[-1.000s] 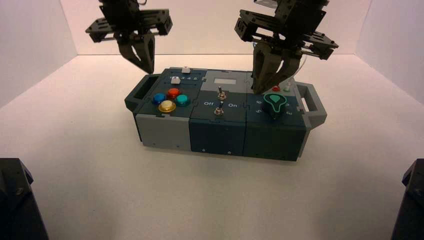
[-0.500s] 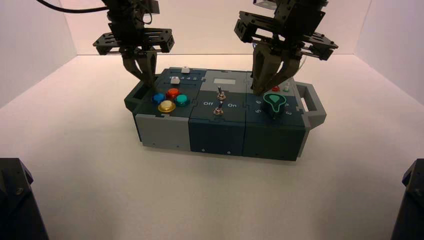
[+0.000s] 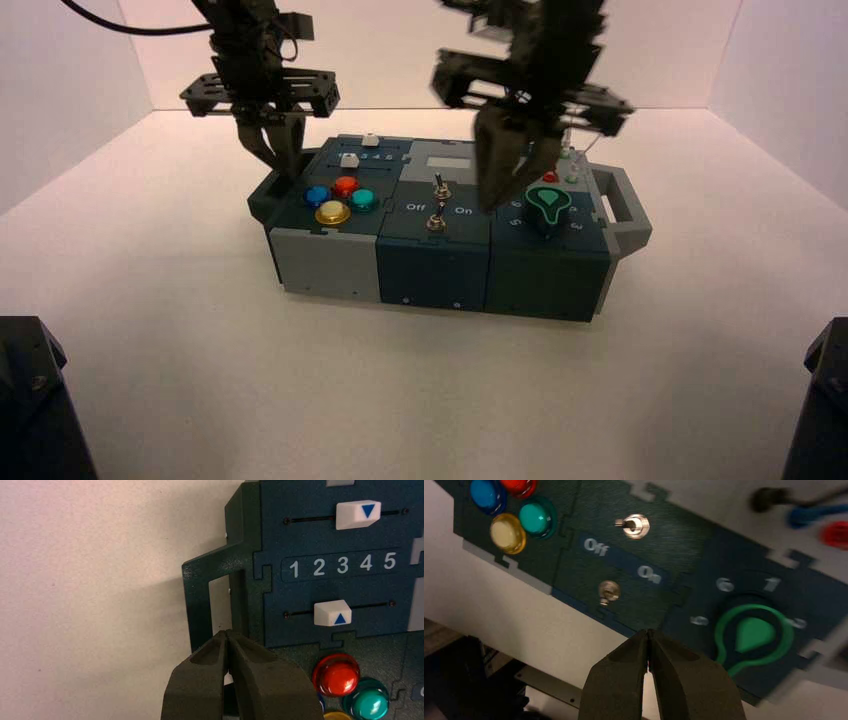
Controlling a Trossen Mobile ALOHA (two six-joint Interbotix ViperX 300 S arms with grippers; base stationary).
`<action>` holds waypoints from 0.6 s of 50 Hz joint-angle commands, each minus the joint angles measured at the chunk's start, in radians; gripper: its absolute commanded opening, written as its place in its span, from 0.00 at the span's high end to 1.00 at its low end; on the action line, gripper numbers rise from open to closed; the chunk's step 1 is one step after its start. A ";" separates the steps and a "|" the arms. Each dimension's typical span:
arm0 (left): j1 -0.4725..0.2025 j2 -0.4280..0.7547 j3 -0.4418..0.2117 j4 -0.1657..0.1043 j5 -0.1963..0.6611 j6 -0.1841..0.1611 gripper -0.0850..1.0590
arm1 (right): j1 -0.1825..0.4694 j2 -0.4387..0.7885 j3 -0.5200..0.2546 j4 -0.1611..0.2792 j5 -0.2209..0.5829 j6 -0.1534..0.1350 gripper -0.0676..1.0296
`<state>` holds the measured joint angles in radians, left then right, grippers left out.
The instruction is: Flip the bottom switch off with the right gripper.
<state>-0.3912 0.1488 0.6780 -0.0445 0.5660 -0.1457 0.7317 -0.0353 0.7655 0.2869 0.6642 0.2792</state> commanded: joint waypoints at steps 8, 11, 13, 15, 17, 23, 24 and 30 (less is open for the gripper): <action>0.017 0.034 -0.017 0.009 0.000 0.014 0.95 | 0.054 0.043 -0.080 -0.020 0.009 0.089 0.96; 0.017 0.048 -0.018 0.012 -0.003 0.018 0.95 | 0.054 0.038 -0.087 -0.037 0.025 0.112 0.96; 0.017 0.058 -0.020 0.017 -0.005 0.020 0.95 | 0.054 0.032 -0.087 -0.058 0.037 0.132 0.96; 0.017 0.067 -0.020 0.020 -0.005 0.018 0.95 | 0.054 0.029 -0.089 -0.071 0.046 0.149 0.96; 0.017 0.078 -0.023 0.026 -0.006 0.018 0.95 | 0.054 0.026 -0.092 -0.089 0.060 0.169 0.96; 0.017 0.106 -0.031 0.032 -0.006 0.020 0.95 | 0.055 0.026 -0.100 -0.106 0.080 0.195 0.96; 0.017 0.110 -0.031 0.034 -0.006 0.020 0.95 | 0.055 0.028 -0.101 -0.106 0.081 0.198 0.96; 0.017 0.129 -0.035 0.038 -0.006 0.020 0.95 | 0.054 0.031 -0.104 -0.107 0.081 0.216 0.96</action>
<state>-0.3912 0.2378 0.6366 -0.0322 0.5676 -0.1365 0.7808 0.0199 0.6872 0.1825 0.7455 0.4740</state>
